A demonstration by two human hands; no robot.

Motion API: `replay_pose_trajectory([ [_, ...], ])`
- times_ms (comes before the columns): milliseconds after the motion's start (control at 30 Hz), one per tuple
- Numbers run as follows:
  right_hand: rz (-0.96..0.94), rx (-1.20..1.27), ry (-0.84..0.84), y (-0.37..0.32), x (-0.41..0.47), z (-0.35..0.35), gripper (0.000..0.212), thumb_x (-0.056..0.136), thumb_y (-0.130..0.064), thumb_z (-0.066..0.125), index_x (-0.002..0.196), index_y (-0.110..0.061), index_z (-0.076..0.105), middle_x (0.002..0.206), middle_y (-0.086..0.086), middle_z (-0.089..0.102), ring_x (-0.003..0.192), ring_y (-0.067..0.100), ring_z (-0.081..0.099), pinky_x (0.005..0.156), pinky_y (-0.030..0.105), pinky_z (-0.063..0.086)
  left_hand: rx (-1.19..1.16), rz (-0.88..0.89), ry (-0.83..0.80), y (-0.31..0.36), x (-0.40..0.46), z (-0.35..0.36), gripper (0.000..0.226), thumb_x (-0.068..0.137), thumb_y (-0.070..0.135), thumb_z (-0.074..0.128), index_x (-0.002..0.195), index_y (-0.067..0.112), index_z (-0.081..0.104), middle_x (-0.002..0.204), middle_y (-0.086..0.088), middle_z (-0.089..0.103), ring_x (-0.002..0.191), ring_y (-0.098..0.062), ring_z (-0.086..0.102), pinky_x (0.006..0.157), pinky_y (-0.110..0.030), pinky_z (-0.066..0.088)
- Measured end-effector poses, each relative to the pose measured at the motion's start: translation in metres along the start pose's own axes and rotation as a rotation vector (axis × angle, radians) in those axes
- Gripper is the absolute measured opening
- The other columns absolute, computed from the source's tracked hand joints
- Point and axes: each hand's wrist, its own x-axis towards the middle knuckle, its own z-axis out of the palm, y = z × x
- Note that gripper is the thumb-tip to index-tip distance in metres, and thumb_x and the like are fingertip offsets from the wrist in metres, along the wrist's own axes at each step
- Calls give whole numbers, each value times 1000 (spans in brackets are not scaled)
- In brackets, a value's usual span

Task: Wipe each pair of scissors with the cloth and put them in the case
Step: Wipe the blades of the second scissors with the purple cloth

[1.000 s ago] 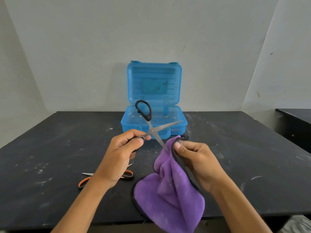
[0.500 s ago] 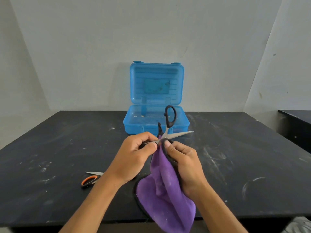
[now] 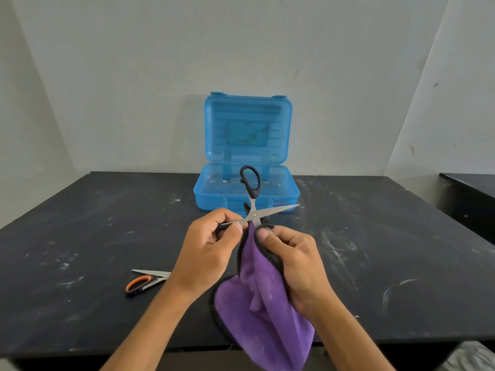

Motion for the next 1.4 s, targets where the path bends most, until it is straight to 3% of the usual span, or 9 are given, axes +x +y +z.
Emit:
replay_pose_trajectory([
  [200, -14, -28, 33, 9, -5, -3, 30, 90, -38, 75, 83, -10, 80, 87, 32, 74, 76, 46, 71, 76, 64, 59, -57, -26, 71, -5, 6, -3, 13, 96, 9, 57, 91, 7, 69, 50, 17, 51, 43, -3, 44, 45, -10, 34],
  [433, -6, -9, 65, 15, -3, -20, 31, 88, -34, 81, 79, -5, 76, 74, 22, 72, 68, 30, 69, 66, 41, 60, -194, -58, 164, -6, 17, -19, 17, 88, 18, 56, 84, 14, 72, 50, 6, 36, 45, -13, 23, 44, -33, 17],
  [600, -14, 171, 256, -5, 15, -39, 24, 83, -34, 77, 76, -10, 79, 70, 10, 69, 64, 22, 66, 59, 34, 62, -213, -53, 150, -5, 16, -31, 18, 88, 17, 56, 82, 14, 73, 48, 7, 34, 43, -12, 21, 42, -27, 18],
  [767, -25, 217, 214, -19, 22, -26, 35, 89, -39, 76, 104, -9, 83, 104, 36, 74, 95, 54, 73, 90, 69, 60, -262, -71, 87, -5, 16, -24, 18, 87, 16, 56, 83, 10, 72, 48, 6, 35, 42, -10, 23, 41, -22, 23],
  [867, -13, 254, 153, -20, 21, -10, 37, 88, -39, 75, 108, -9, 82, 97, 31, 77, 83, 43, 74, 78, 55, 65, -242, -84, 20, -3, 13, -14, 17, 88, 18, 57, 86, 10, 72, 50, 6, 37, 43, -11, 26, 41, -25, 23],
  [933, -4, 267, 96, -19, 18, -2, 38, 86, -41, 76, 110, -13, 83, 107, 22, 80, 91, 33, 78, 79, 42, 65, -244, -91, -26, -1, 11, -8, 18, 89, 18, 57, 87, 14, 73, 50, 8, 39, 43, -8, 27, 41, -23, 25],
  [1033, 4, 253, 69, -14, 15, 3, 43, 83, -46, 79, 113, -15, 82, 116, 16, 80, 106, 30, 77, 92, 40, 62, -241, -102, -57, 0, 9, -5, 17, 88, 19, 57, 86, 15, 74, 51, 10, 41, 43, -5, 29, 41, -20, 26],
  [1233, 46, 193, 125, -7, 10, 8, 24, 91, -33, 79, 103, -12, 82, 105, 20, 81, 99, 40, 78, 76, 37, 66, -141, -81, -57, -2, 4, 0, 16, 87, 22, 60, 85, 12, 72, 53, 12, 50, 43, -4, 40, 43, -15, 32],
  [1400, 48, 161, 183, -6, 6, 7, 20, 94, -33, 77, 89, -14, 82, 95, 22, 81, 84, 30, 79, 69, 30, 64, -64, -33, -103, -1, 5, 2, 17, 91, 15, 57, 86, 5, 70, 52, 17, 53, 44, -1, 46, 45, -10, 35],
])
